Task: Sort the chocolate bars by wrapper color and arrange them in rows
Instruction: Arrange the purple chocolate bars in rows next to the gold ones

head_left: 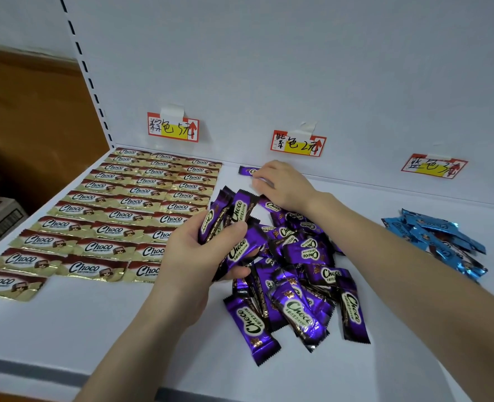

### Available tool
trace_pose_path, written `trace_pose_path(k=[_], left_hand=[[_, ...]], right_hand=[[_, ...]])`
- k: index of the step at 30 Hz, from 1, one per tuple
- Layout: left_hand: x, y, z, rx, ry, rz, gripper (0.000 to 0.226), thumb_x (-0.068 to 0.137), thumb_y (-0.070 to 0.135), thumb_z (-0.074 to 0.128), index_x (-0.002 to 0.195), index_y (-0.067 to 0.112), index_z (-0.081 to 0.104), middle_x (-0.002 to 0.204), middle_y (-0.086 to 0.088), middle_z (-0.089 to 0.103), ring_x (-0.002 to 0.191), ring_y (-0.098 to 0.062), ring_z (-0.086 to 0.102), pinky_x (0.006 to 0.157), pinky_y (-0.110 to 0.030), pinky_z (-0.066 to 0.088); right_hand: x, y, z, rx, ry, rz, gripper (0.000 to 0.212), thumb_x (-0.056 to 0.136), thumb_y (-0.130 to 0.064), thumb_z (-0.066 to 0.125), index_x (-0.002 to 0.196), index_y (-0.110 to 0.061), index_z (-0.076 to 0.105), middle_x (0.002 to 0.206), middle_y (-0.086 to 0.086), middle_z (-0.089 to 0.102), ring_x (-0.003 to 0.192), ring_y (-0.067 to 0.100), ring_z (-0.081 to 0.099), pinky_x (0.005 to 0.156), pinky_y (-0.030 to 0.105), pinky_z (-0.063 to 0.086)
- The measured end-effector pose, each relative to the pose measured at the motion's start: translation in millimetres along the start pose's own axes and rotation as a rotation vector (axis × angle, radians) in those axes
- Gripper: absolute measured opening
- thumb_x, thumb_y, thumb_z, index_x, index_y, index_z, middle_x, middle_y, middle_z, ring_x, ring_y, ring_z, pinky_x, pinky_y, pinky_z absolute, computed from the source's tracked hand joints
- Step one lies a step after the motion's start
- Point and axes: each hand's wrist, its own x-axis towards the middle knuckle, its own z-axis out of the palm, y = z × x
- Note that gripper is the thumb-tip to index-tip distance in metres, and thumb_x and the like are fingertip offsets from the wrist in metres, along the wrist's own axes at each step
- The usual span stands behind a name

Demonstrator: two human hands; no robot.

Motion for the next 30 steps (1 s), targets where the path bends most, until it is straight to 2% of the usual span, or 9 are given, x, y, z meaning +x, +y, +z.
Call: trace_pose_path(k=[9,14,17,20,22,24,25,27,30], left_hand=[[1,-1,-1,0.015,-0.005,0.006,0.007,0.083,0.008,0.064,0.088,0.013,0.064,0.073,-0.001,0.071,0.064,-0.016,0.069,0.042,-0.021,0.05],[1,-1,0,0.023,-0.013,-0.011,0.008,0.083,0.009,0.064,0.088,0.015,0.063,0.073,0.001,0.072,0.063,-0.015,0.069,0.043,-0.022,0.05],[0,0,0,0.022,-0.013,-0.03,0.009,0.084,0.009,0.064,0.088,0.017,0.063,0.073,0.003,0.072,0.063,-0.013,0.07,0.044,-0.021,0.05],[-1,1,0,0.024,-0.032,-0.037,0.01,0.083,0.009,0.065,0.09,0.016,0.062,0.074,0.003,0.073,0.064,-0.012,0.07,0.045,-0.021,0.05],[-3,3,2,0.018,-0.049,-0.036,0.012,0.083,0.008,0.065,0.092,0.016,0.063,0.075,0.003,0.073,0.064,-0.012,0.07,0.045,-0.021,0.049],[-6,5,6,0.014,-0.078,-0.033,0.013,0.083,0.007,0.064,0.092,0.016,0.064,0.076,0.002,0.073,0.064,-0.012,0.069,0.044,-0.021,0.049],[-8,6,8,0.017,-0.097,-0.026,0.013,0.083,0.006,0.064,0.092,0.016,0.064,0.076,0.001,0.072,0.063,-0.013,0.069,0.044,-0.021,0.049],[-15,8,14,0.007,-0.137,-0.006,0.013,0.083,0.005,0.063,0.091,0.016,0.065,0.074,0.0,0.071,0.061,-0.012,0.067,0.043,-0.021,0.049],[-26,11,22,-0.052,-0.165,0.008,0.017,0.081,0.005,0.063,0.091,0.018,0.065,0.073,0.001,0.07,0.059,-0.011,0.067,0.041,-0.02,0.047]], right_hand=[[3,-3,2,0.004,-0.021,-0.002,0.032,0.097,-0.026,0.041,0.118,-0.01,0.06,0.122,0.012,0.053,0.116,0.025,0.046,0.097,0.032,0.035],[2,-8,-3,-0.068,-0.06,-0.051,0.034,0.099,-0.022,0.035,0.113,-0.002,0.059,0.118,0.013,0.057,0.113,0.026,0.047,0.094,0.031,0.034],[-5,-17,-10,-0.029,-0.048,-0.033,0.034,0.1,-0.019,0.034,0.116,0.001,0.056,0.122,0.016,0.055,0.117,0.027,0.046,0.094,0.027,0.03],[-21,-38,-29,0.122,0.067,0.022,0.035,0.1,-0.019,0.035,0.116,0.004,0.056,0.123,0.016,0.057,0.115,0.025,0.048,0.092,0.025,0.031],[-39,-57,-50,0.363,0.134,0.098,0.029,0.098,-0.023,0.041,0.114,-0.007,0.059,0.115,0.005,0.061,0.105,0.014,0.054,0.09,0.025,0.039],[-61,-77,-73,0.659,0.104,0.135,0.021,0.095,-0.027,0.048,0.104,-0.015,0.062,0.1,-0.001,0.065,0.091,0.006,0.06,0.079,0.023,0.047],[-74,-87,-82,0.723,0.068,0.119,0.016,0.092,-0.028,0.053,0.098,-0.018,0.063,0.095,-0.001,0.067,0.084,0.003,0.062,0.075,0.02,0.048],[-94,-103,-92,0.707,0.025,0.063,0.005,0.085,-0.027,0.063,0.088,-0.024,0.065,0.086,-0.004,0.068,0.078,0.001,0.061,0.074,0.019,0.049],[-113,-113,-92,0.703,0.088,0.059,0.004,0.081,-0.017,0.069,0.083,-0.02,0.067,0.077,-0.01,0.066,0.073,0.001,0.061,0.075,0.02,0.049]])
